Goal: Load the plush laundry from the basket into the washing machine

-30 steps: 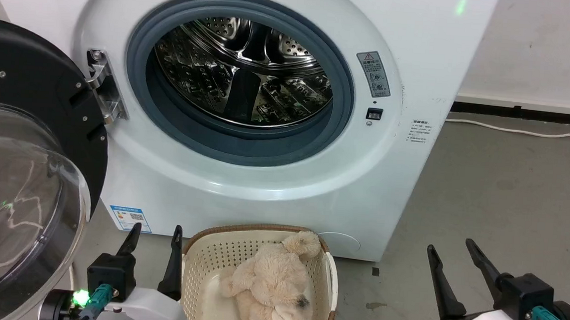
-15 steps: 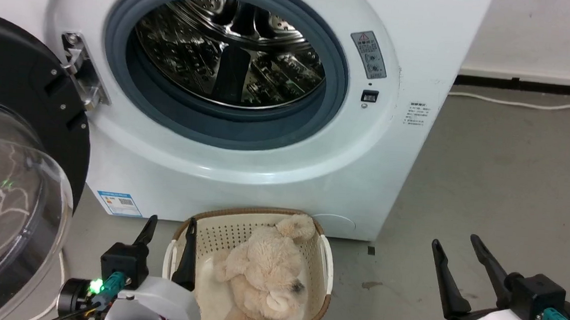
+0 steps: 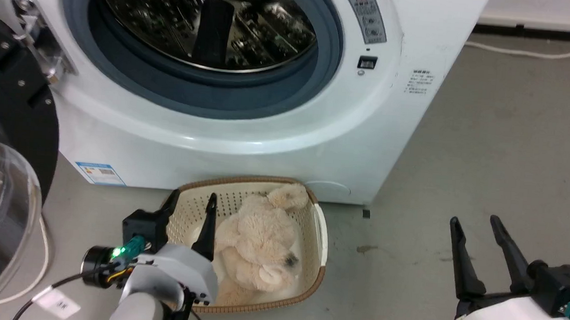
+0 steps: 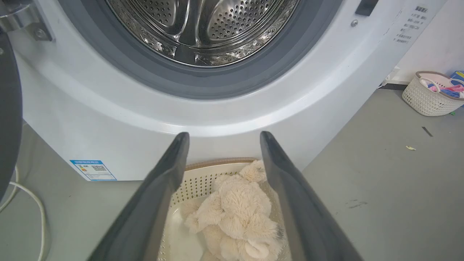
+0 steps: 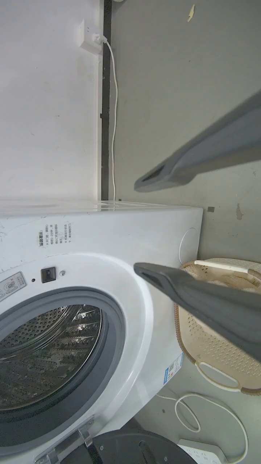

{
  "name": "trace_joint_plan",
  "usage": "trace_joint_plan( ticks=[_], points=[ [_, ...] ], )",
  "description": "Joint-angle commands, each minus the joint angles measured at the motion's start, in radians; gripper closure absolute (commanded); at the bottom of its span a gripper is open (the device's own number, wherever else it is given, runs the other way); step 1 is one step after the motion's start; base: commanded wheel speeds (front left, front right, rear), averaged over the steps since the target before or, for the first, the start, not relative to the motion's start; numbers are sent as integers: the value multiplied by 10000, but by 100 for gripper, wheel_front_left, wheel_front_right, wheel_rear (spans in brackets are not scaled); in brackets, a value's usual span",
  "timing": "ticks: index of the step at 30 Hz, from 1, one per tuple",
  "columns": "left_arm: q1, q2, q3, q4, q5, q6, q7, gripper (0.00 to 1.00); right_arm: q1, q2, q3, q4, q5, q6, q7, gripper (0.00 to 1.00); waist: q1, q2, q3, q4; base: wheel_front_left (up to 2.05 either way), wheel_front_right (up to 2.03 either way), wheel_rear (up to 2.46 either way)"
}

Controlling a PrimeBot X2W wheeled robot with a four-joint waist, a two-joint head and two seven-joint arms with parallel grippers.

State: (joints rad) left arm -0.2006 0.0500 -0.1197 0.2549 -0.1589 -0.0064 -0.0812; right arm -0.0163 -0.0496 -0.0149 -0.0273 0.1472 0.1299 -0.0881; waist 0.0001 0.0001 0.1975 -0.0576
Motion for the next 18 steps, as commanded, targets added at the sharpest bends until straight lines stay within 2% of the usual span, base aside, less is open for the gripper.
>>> trace_joint_plan(
  ticks=[1, 10, 18],
  points=[
    [-392, 2, -147, 327, -151, -77, -35, 0, -241, -2, -30, -97, 190, 4, -108, 0, -1, -1, 332, -103, 0, 0, 0],
    [-1664, 2, -730, 1691, -758, -79, 580, 0, -473, -3, -167, -278, 696, 5, -296, 0, -1, -1, 1402, -405, 0, 0, 0],
    [-2760, 2, -1229, 2930, -1250, 115, 1327, 0, -611, -3, -284, -407, 1143, 5, -463, 0, -1, -1, 2373, -638, 0, 0, 0]
  ],
)
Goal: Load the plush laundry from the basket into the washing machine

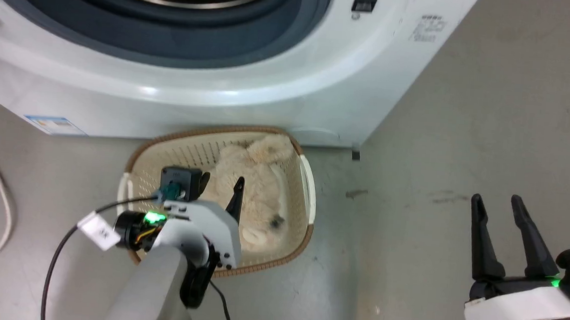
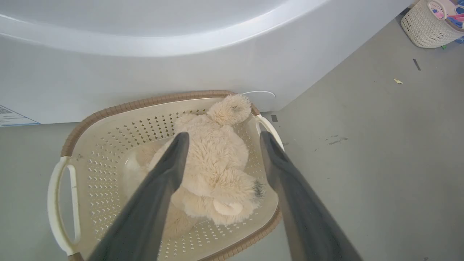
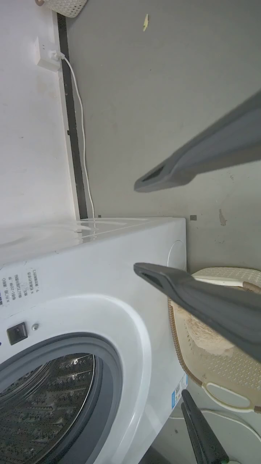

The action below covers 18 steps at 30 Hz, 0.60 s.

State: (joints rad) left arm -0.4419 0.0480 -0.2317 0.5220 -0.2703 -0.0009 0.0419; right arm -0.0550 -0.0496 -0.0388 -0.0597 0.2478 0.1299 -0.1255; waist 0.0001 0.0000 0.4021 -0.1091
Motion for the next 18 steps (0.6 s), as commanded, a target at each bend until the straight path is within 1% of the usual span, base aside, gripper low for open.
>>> trace_joint_plan(
  ticks=[1, 12, 14, 18],
  points=[
    [-472, 21, -149, 413, -219, 102, 208, 0, -241, -3, -51, -90, 191, 5, -110, 0, -1, 0, 438, -147, 0, 0, 0],
    [-1549, 21, -844, 1792, -1023, 509, 1123, 0, -407, -4, -50, -207, 765, 6, -340, 0, -1, 0, 1520, -465, 0, 0, 0],
    [-1731, 21, -954, 2049, -1157, 680, 1241, 0, -426, -4, -60, -226, 864, 6, -382, 0, -1, 0, 1699, -521, 0, 0, 0],
    [-2133, 21, -1118, 2600, -1410, 1173, 1440, 0, -459, -4, -81, -271, 1065, 6, -465, 0, -1, 0, 2049, -624, 0, 0, 0]
  ],
)
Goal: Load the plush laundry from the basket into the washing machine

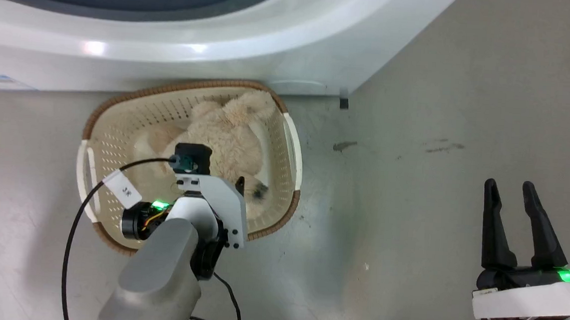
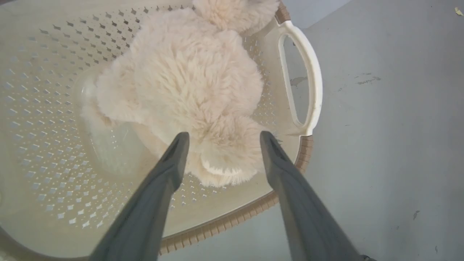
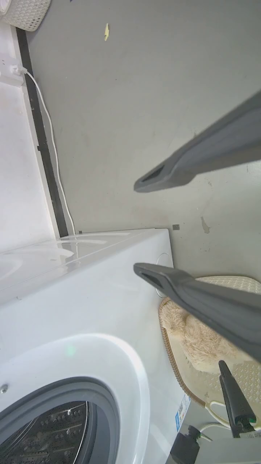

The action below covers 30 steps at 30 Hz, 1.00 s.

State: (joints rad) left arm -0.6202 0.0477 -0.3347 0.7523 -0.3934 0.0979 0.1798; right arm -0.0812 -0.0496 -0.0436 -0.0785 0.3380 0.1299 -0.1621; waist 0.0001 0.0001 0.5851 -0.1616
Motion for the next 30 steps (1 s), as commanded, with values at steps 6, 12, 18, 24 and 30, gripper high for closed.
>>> trace_joint_plan(
  ticks=[6, 12, 18, 24, 30],
  points=[
    [-975, 61, -142, 1009, -622, 988, -56, 0, -248, -4, 3, -144, 467, 6, -224, 0, -1, -1, 729, -256, 0, 0, 0],
    [-1653, 161, -72, 1516, -1131, 1432, -620, 0, -283, -5, 48, -198, 781, 6, -350, 0, -1, -1, 1281, -389, 0, 0, 0],
    [-2202, 186, -153, 2038, -1489, 1690, -787, 0, -322, -5, 54, -254, 1011, 7, -455, 0, -1, -1, 1724, -496, 0, 0, 0],
    [-2751, 161, -297, 2708, -1967, 1840, -733, 0, -378, -5, 94, -311, 1272, 7, -579, 0, -1, -1, 2202, -654, 0, 0, 0],
    [-3359, 197, -580, 3210, -2240, 1851, -1242, 0, -427, -6, 151, -354, 1568, 7, -705, 0, -1, -1, 2679, -778, 0, 0, 0]
  ],
)
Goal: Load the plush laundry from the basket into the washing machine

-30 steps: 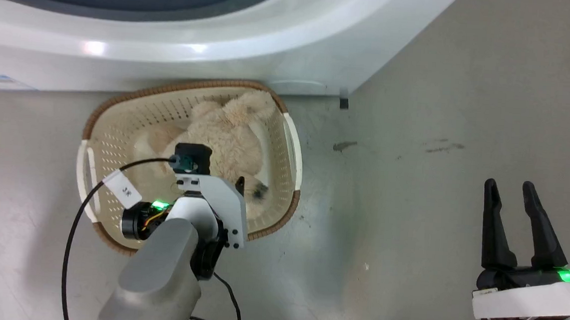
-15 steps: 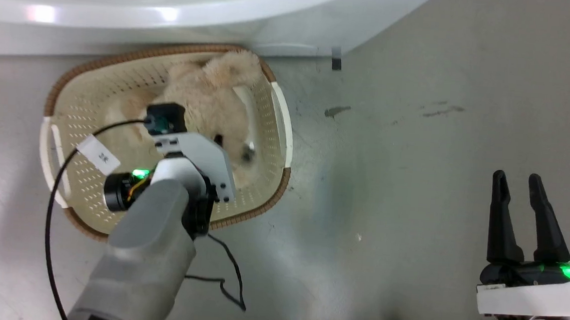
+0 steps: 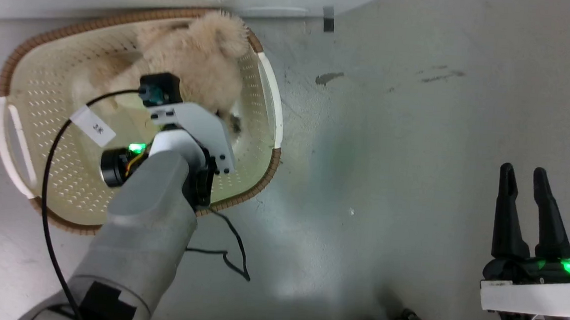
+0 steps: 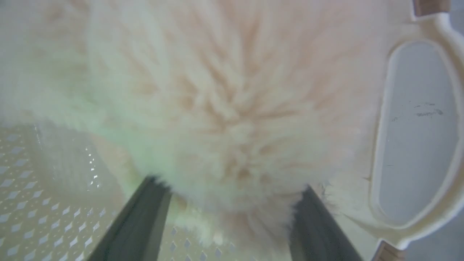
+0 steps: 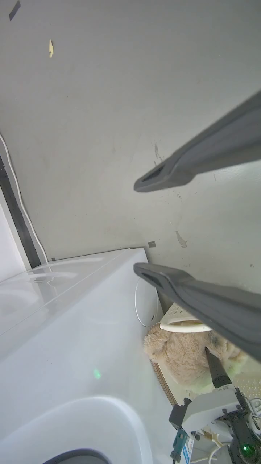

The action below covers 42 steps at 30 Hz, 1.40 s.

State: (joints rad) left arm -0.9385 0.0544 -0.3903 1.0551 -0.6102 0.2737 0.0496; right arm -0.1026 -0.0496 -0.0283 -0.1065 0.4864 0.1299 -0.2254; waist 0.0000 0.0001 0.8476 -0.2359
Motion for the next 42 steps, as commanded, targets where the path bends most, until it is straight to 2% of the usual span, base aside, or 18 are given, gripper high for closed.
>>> trace_joint_plan(
  ticks=[1, 2, 14, 26, 32, 42],
  points=[
    [-285, 143, -74, 240, -107, 74, -87, 48, -222, -6, 0, -78, 127, 7, -93, 0, 0, -1, 136, -47, 0, 0, 0],
    [-391, 151, -131, 307, -144, 37, -205, 100, -237, -6, -4, -81, 173, 7, -114, 0, 0, -1, 216, -55, 0, 0, 0],
    [-1133, 123, -568, 1313, -944, -489, -1679, 100, -593, -6, 151, 126, 630, 8, -364, 0, 0, -1, 617, 47, 0, 0, 0],
    [327, -2, -735, 887, -1253, -1912, -2878, 100, -540, -6, 138, 738, 212, 8, -364, 0, 0, -1, -1307, 876, 0, 0, 0],
    [1391, -31, -683, -236, -1317, -2263, -3099, 100, -256, -6, -25, 1081, -145, 8, -364, 0, 0, -1, -2611, 1527, 0, 0, 0],
    [3976, -35, 222, -4324, 255, -1864, -3111, 100, 546, -6, -84, 1620, -565, 8, -364, 0, 0, -1, -4851, 2424, 0, 0, 0]
  ],
)
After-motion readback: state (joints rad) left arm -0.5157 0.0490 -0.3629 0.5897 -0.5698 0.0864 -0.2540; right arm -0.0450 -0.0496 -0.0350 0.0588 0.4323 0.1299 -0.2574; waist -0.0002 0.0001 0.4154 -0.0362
